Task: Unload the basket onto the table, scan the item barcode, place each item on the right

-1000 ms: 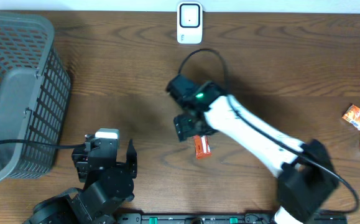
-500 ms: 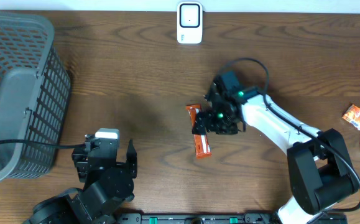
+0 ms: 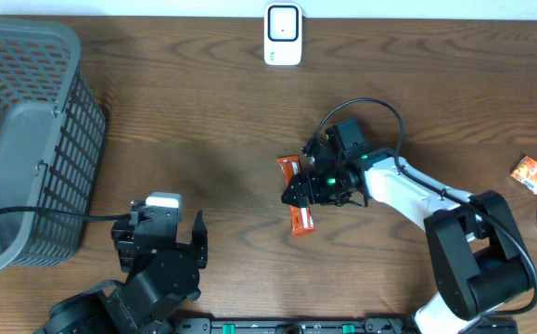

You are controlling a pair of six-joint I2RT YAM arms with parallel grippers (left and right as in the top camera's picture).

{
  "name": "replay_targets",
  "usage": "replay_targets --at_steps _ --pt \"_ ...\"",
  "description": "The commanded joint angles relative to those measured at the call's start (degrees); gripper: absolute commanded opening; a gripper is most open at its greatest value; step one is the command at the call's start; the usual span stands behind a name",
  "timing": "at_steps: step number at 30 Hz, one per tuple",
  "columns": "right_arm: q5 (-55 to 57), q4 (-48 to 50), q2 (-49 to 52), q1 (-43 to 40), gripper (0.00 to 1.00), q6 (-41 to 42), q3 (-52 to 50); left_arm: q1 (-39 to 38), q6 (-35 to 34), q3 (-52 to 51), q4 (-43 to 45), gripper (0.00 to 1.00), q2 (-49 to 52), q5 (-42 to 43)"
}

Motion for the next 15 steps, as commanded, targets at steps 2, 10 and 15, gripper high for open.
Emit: replay_targets --at_steps 2,10,15 --pt "5.53 -0.46 5.95 0.44 0.74 0.42 -2.27 0.24 -0.92 0.07 -0.07 0.87 -0.11 0.31" --pt "5.51 0.50 10.27 0.72 0.38 1.05 -2.27 0.24 -1.84 -0.46 0.15 0.87 0.07 1.20" --pt "5.77 0.66 11.15 0.70 0.17 0.79 -2.27 0.24 -1.81 -0.46 0.11 0.87 0.07 1.18"
